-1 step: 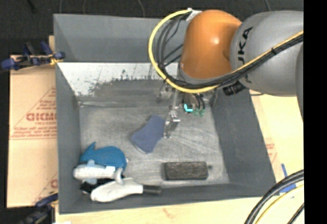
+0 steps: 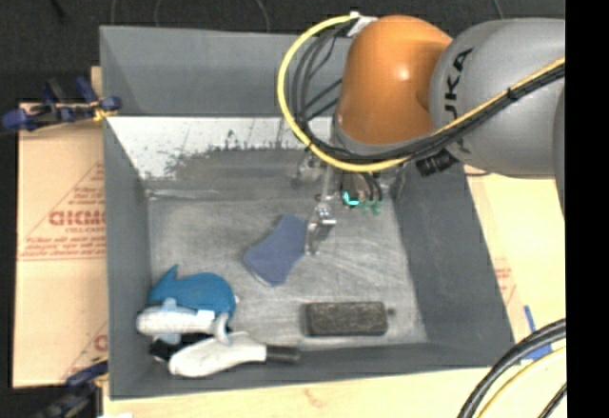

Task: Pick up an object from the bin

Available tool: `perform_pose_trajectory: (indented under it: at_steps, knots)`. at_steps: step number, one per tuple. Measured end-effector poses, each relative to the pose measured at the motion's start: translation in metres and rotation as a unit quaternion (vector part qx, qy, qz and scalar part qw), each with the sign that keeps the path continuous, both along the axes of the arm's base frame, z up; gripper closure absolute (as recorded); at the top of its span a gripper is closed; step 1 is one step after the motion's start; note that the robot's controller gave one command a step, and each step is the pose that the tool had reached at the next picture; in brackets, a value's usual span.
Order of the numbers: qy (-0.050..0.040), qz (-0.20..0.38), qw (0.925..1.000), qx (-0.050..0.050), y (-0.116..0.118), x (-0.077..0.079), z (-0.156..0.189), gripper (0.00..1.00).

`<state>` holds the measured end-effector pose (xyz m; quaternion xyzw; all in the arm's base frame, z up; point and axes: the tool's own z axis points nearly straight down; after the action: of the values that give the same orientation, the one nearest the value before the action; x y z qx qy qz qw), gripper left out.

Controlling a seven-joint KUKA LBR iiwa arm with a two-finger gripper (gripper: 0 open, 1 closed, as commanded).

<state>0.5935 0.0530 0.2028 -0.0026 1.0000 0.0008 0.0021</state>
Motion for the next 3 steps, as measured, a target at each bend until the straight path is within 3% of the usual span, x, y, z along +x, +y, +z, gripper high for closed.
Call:
perform_pose_trajectory:
  at_steps: [1, 2, 3]
  knots:
    - [-0.0047, -0.026, 0.9997, 0.0, 0.002, 0.015, -0.04, 0.0]
    - [-0.0012, -0.055, 0.9985, 0.001, -0.026, -0.025, -0.112, 0.0]
    - [-0.0062, -0.107, 0.9942, 0.0, 0.013, 0.049, -0.119, 1.0]
